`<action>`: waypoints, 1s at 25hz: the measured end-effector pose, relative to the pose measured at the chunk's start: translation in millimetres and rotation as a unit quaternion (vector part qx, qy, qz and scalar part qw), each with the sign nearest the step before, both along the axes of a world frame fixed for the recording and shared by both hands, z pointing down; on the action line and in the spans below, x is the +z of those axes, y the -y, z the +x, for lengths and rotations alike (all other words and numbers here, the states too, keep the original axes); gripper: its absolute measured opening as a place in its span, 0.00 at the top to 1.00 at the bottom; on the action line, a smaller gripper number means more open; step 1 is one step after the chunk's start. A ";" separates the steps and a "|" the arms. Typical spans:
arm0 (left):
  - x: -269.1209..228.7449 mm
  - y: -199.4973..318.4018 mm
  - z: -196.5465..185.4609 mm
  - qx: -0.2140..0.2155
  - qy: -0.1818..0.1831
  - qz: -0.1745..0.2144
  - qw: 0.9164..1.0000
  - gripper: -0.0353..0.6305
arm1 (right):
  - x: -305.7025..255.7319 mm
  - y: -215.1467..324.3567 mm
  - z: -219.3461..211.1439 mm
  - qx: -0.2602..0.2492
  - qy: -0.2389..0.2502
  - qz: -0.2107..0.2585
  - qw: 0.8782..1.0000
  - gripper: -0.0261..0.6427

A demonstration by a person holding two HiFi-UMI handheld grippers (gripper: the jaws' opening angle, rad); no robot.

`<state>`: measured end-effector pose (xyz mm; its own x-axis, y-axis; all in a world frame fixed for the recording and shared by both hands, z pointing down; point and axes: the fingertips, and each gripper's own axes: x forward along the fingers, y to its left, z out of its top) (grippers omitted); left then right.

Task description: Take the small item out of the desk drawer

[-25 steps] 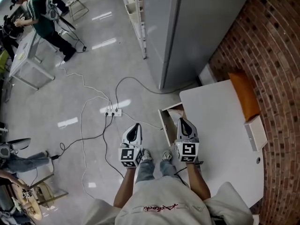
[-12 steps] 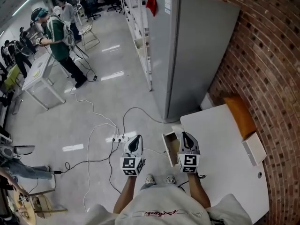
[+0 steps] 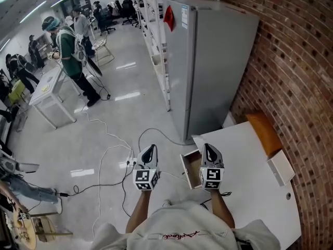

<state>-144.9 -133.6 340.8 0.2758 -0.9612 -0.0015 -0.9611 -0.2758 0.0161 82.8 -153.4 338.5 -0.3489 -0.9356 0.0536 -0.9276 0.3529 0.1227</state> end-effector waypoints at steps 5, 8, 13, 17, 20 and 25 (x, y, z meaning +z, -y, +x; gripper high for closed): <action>-8.3 5.9 1.1 0.003 0.003 0.010 1.000 0.93 | -6.1 0.9 0.3 0.000 0.002 0.009 1.000 0.94; -9.9 5.9 1.6 0.003 0.001 0.009 1.000 0.93 | -7.2 0.7 0.9 0.001 0.004 0.008 1.000 0.94; -13.3 7.4 3.2 0.004 -0.006 0.002 1.000 0.93 | -8.1 4.5 1.5 0.005 0.008 0.001 1.000 0.94; -7.3 10.4 3.9 0.006 -0.001 0.001 1.000 0.93 | -4.2 6.7 2.8 0.005 0.007 -0.002 1.000 0.94; -4.3 14.1 3.3 0.006 0.003 0.002 1.000 0.93 | 0.4 11.0 3.4 0.006 0.004 -0.007 1.000 0.94; -7.0 19.9 3.6 0.004 -0.003 0.001 1.000 0.93 | 1.8 18.6 6.4 0.011 0.005 -0.010 1.000 0.94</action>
<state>-141.2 -153.5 333.7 0.2832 -0.9591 -0.0045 -0.9588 -0.2832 0.0217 89.2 -172.0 340.3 -0.3293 -0.9417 0.0691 -0.9362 0.3351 0.1063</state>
